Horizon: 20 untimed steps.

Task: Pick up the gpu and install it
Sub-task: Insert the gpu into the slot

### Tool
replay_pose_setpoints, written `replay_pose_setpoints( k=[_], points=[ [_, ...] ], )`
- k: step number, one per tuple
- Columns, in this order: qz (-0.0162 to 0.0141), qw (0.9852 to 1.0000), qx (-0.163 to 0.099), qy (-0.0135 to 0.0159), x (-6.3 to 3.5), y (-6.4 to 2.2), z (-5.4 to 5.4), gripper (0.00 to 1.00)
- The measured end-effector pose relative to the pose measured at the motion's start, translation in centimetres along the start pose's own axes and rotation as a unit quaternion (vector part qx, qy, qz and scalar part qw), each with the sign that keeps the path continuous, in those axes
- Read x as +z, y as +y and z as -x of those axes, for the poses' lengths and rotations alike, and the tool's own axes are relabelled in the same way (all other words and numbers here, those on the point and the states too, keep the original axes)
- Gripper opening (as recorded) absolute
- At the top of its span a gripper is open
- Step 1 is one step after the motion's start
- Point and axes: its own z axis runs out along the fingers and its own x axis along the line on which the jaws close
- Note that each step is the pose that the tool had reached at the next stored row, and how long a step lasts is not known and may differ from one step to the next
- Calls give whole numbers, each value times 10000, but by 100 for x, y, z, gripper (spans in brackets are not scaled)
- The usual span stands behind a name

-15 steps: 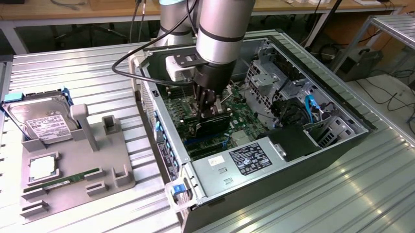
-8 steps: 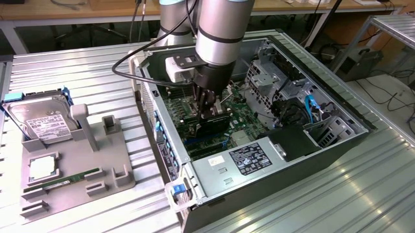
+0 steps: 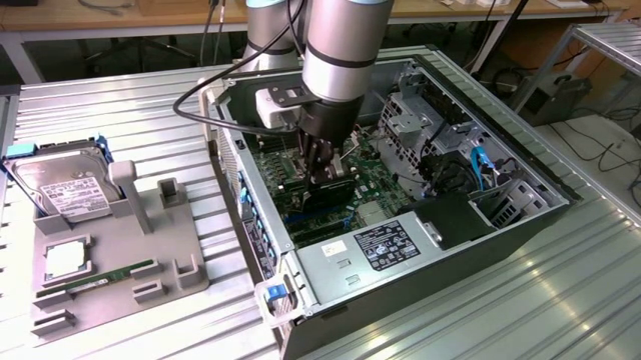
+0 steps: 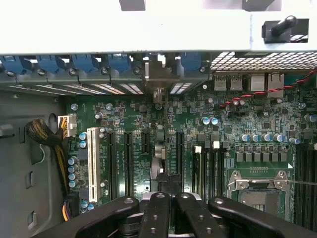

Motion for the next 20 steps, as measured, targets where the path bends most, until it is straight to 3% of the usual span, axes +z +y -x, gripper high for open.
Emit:
replay_pose_setpoints(
  k=[20],
  points=[
    [6, 10000, -59, 8, 50, -1, -27, 11]
  ],
)
